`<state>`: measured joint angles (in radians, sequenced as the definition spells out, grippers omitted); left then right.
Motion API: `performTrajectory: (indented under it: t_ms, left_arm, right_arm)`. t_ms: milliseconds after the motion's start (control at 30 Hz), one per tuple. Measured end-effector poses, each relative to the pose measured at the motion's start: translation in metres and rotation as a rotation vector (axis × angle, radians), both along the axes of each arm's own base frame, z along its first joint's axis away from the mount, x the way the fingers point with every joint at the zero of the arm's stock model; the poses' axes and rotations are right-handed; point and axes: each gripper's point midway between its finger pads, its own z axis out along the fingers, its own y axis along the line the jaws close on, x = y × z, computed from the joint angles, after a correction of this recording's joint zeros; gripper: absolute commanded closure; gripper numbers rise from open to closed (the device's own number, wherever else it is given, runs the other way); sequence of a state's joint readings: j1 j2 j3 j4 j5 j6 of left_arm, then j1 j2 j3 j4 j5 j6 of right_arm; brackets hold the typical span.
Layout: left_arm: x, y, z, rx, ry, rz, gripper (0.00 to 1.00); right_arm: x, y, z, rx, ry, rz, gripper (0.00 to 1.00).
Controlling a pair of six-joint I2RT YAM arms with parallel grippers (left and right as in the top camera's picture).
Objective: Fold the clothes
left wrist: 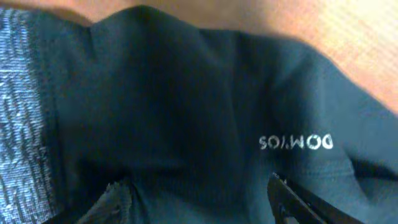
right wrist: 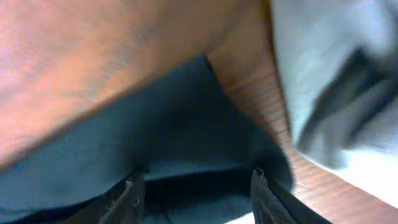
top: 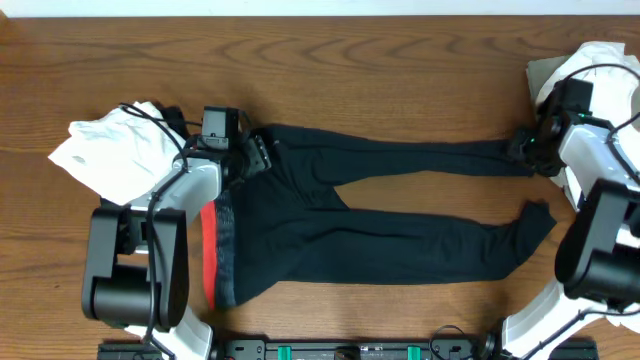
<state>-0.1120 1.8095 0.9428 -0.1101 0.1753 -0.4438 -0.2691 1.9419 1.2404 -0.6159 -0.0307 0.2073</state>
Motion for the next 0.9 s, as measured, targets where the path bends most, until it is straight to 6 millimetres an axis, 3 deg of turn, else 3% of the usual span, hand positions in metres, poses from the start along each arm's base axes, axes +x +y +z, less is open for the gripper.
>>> performTrajectory:
  t_ms: [67,233,533,900]
  left_arm:
    - [0.012,-0.001,0.000,-0.004,-0.033,-0.001,0.32]
    - [0.038,-0.004,0.000,-0.011,-0.122,-0.003,0.35]
    - [0.057,0.005,0.001,-0.025,-0.189,0.016,0.36]
    - [0.068,0.049,0.004,-0.090,-0.209,0.195,0.37]
  right_arm:
    - [-0.002,0.000,-0.011,0.002,0.027,0.001,0.46]
    - [0.010,-0.003,-0.012,-0.008,-0.011,0.003,0.42]
    - [0.076,-0.014,-0.005,-0.039,-0.277,0.018,0.40]
    - [0.115,-0.016,0.012,-0.046,-0.469,0.043,0.39]
